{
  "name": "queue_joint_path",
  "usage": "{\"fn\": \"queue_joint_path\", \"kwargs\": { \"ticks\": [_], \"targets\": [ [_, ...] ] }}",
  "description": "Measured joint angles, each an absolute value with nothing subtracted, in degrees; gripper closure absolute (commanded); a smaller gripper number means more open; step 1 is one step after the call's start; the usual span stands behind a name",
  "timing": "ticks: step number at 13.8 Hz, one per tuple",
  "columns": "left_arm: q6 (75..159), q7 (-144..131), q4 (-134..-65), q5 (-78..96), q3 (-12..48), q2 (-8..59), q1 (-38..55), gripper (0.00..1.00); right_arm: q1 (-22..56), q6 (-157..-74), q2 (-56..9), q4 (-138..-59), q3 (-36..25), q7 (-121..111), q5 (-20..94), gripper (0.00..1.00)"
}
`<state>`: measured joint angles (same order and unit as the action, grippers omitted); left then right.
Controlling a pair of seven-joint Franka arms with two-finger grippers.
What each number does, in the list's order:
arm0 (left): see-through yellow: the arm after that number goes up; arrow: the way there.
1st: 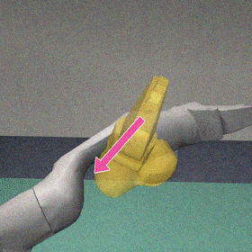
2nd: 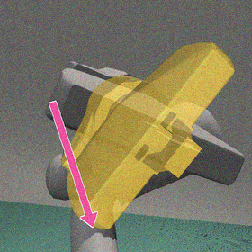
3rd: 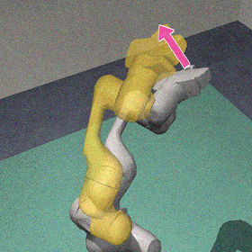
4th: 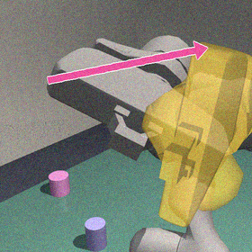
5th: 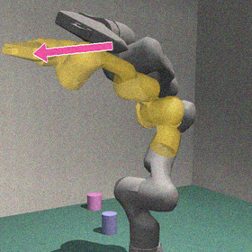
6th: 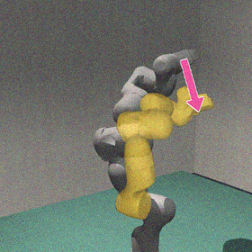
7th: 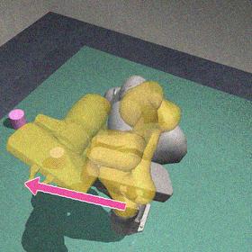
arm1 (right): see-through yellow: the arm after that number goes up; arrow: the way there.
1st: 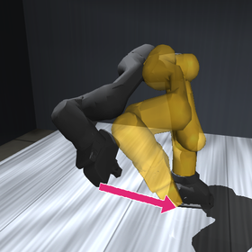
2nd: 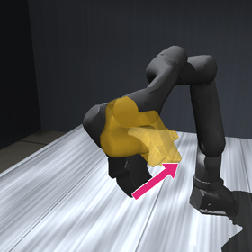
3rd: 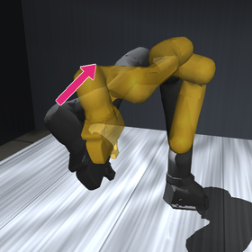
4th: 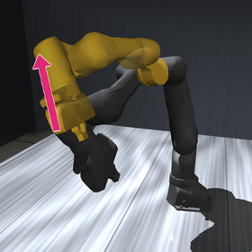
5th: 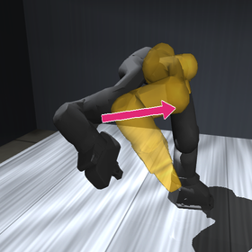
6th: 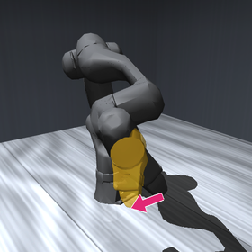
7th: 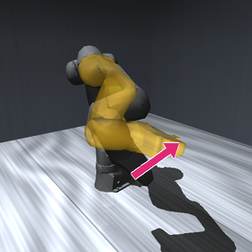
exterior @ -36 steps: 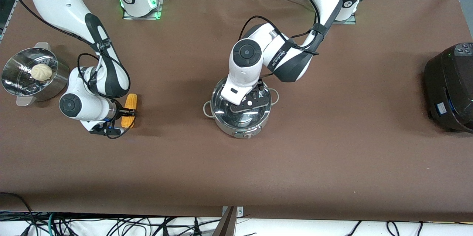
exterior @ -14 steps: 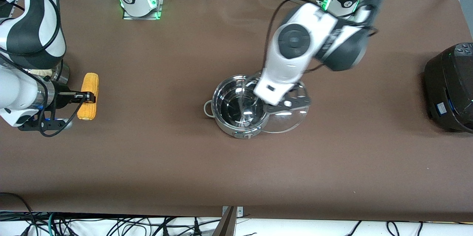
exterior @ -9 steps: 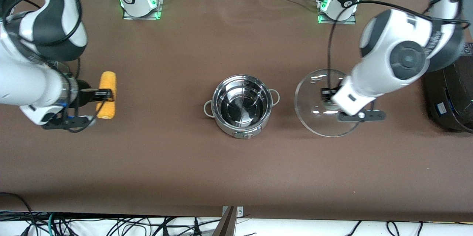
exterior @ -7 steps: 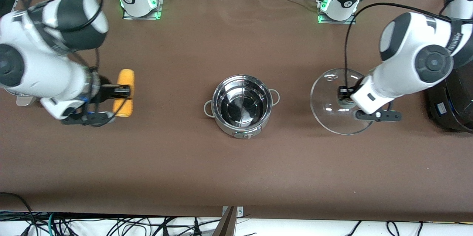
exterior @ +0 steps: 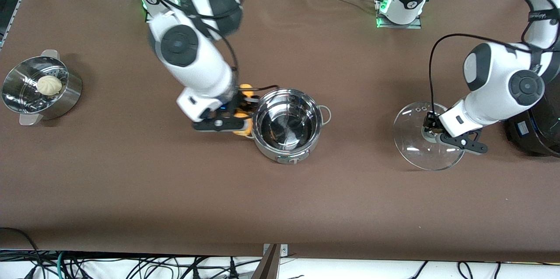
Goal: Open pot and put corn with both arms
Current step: 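Carry the corn over the pot while the left gripper lowers the lid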
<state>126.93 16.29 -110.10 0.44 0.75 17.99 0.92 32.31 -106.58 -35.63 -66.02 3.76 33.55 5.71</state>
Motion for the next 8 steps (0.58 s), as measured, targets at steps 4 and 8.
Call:
{"fn": "queue_joint_path", "kwargs": {
  "ticks": [4,8],
  "targets": [
    [136.3,19.7,-112.6,0.4,0.8,24.6,0.9,1.00,36.8,-113.3,-41.0,-66.0,3.7,35.6,5.7,1.00],
    [137.6,20.0,-112.5,0.5,0.9,28.2,0.9,0.56,37.0,-117.4,-44.4,-65.9,3.7,35.6,5.7,1.00]
  ]
}}
